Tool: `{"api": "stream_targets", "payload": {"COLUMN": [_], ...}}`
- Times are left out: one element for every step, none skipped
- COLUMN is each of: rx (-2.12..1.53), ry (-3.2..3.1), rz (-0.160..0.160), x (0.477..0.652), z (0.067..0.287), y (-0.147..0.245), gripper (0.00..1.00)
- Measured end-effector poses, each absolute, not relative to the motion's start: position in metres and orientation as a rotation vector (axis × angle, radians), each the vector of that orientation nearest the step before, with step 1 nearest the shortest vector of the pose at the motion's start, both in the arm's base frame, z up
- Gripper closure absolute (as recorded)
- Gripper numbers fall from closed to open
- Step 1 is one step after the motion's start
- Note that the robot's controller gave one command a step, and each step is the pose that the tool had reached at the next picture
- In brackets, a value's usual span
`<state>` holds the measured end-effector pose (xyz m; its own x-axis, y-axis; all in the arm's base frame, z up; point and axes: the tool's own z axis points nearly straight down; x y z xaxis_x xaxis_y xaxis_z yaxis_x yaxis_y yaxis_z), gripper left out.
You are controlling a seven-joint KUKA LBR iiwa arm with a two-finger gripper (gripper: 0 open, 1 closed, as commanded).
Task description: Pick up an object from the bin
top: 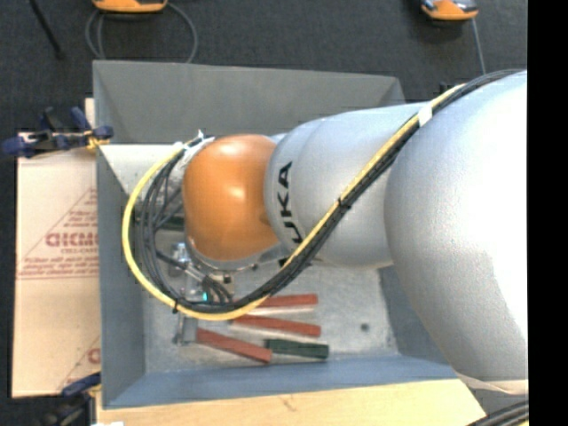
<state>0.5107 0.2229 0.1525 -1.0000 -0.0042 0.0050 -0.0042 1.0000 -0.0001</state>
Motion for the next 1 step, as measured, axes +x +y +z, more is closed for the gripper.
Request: {"api": "stream_targets", "payload": {"rx": [0.321], "ry": [-3.143], "rz": [-0.005], "x": [0.482], "z": [0.0716], "y": [0.1631], "gripper": [0.0]}}
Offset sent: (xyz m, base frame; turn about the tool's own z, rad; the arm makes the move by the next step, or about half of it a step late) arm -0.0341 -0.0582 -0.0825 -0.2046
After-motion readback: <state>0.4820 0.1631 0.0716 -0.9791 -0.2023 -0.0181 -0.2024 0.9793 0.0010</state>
